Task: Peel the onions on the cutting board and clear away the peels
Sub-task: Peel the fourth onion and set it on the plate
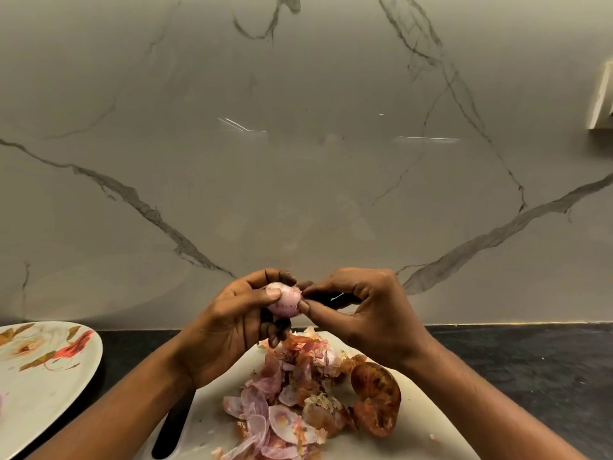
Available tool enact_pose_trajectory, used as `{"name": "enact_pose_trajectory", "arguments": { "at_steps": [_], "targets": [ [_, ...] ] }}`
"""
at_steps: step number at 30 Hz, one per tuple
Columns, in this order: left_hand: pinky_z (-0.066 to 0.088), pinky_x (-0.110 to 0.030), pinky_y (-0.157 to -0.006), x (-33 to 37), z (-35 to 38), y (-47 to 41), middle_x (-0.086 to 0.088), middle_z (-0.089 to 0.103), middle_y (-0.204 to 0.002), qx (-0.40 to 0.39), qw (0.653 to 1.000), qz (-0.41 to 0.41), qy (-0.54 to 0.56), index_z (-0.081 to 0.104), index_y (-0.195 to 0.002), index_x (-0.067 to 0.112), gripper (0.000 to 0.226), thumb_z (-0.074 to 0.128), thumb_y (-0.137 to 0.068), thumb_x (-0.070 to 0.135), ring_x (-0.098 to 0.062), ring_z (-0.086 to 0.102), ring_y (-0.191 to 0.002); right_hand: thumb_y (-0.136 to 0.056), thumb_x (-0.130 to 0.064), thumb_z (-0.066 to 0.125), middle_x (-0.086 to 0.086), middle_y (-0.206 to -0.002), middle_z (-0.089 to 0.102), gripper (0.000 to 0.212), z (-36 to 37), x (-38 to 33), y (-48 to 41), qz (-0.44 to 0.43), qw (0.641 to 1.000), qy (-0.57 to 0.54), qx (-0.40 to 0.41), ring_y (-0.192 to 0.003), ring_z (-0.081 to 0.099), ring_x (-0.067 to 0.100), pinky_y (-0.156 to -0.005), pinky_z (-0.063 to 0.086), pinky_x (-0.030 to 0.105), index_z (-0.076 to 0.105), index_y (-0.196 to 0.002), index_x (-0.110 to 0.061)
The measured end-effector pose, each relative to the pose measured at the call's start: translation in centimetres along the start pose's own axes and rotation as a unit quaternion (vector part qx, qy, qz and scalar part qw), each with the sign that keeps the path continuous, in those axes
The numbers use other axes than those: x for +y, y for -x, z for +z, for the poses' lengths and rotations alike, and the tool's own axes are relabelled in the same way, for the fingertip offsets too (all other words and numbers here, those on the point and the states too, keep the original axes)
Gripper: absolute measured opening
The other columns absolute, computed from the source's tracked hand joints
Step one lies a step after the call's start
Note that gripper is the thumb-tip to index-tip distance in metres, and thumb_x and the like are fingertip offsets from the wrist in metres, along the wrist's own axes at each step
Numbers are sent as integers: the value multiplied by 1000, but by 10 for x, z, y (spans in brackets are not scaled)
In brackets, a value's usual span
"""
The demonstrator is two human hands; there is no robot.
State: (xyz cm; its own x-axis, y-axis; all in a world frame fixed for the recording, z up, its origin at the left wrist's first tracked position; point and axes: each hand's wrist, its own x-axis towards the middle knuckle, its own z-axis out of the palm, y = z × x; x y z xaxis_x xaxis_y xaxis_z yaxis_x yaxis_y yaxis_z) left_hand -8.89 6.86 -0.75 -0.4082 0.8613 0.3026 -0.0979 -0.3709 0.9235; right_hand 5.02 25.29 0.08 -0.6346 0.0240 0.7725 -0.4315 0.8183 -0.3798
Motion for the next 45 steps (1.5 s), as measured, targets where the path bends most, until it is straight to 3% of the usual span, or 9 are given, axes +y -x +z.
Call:
{"name": "enact_pose_trajectory", "arguments": {
  "at_steps": [11,14,16,21,26,29,35,39,45],
  "targets": [
    [59,-29,-62,-3,2,0,-23,67,-121,-12,1000,-7,-10,69,-118,8,34,75,-87,19,-27,62,-74,-96,-37,65,-6,-84,75,26,-1,1,-1,-18,993,112,35,-73,69,7,-62,60,32,80,-97,-16],
    [56,-29,-59,2,-2,2,-25,63,-141,-35,999,2,29,51,-127,10,49,70,-84,22,-27,60,-71,-93,-24,73,-9,-81,74,10,-9,5,-3,51,992,71,92,-73,71,8,-64,61,31,80,-93,-17],
    [54,-29,-57,4,-4,4,-28,63,-139,-36,998,10,55,45,-125,13,60,79,-78,25,-27,60,-70,-93,-15,76,-8,-84,77,9,-9,6,-3,97,993,12,69,-75,75,9,-67,64,31,79,-101,-17],
    [51,-28,-54,5,-4,3,-27,64,-137,12,998,26,64,53,-118,13,67,90,-64,30,-26,59,-68,-98,0,61,3,-89,79,21,-6,4,-3,137,986,-89,-17,-79,78,20,-67,66,34,79,-95,-9],
    [54,-27,-56,4,-6,2,-24,66,-117,42,997,26,64,69,-121,12,54,82,-70,26,-27,59,-72,-89,-13,47,9,-82,77,32,-7,2,-4,163,977,-132,-38,-75,75,28,-68,66,44,76,-78,-4],
    [57,-27,-60,5,-7,1,-23,68,-115,38,997,23,66,70,-129,10,68,89,-68,35,-26,62,-73,-101,-20,55,6,-79,77,36,-5,2,-4,161,979,-117,-40,-73,75,23,-67,65,39,75,-75,-6],
    [59,-30,-59,3,-2,-2,-27,68,-126,59,995,15,83,68,-135,12,46,45,-98,26,-29,65,-73,-91,-19,83,1,-81,76,10,-3,0,-4,145,986,-78,-32,-75,75,17,-66,65,32,78,-86,-12],
    [61,-31,-62,0,-2,-3,-29,66,-131,67,997,15,46,68,-132,11,39,50,-101,26,-30,66,-77,-89,-17,85,-6,-95,78,16,-2,-3,-3,128,988,-82,-28,-92,76,13,-78,66,34,79,-104,-17],
    [63,-33,-67,-2,3,-3,-27,69,-127,72,997,14,20,71,-130,11,39,50,-100,24,-33,67,-84,-91,-18,83,-10,-98,80,19,2,-5,0,45,999,-21,3,-90,76,3,-76,61,18,83,-110,-17]
  ]
}}
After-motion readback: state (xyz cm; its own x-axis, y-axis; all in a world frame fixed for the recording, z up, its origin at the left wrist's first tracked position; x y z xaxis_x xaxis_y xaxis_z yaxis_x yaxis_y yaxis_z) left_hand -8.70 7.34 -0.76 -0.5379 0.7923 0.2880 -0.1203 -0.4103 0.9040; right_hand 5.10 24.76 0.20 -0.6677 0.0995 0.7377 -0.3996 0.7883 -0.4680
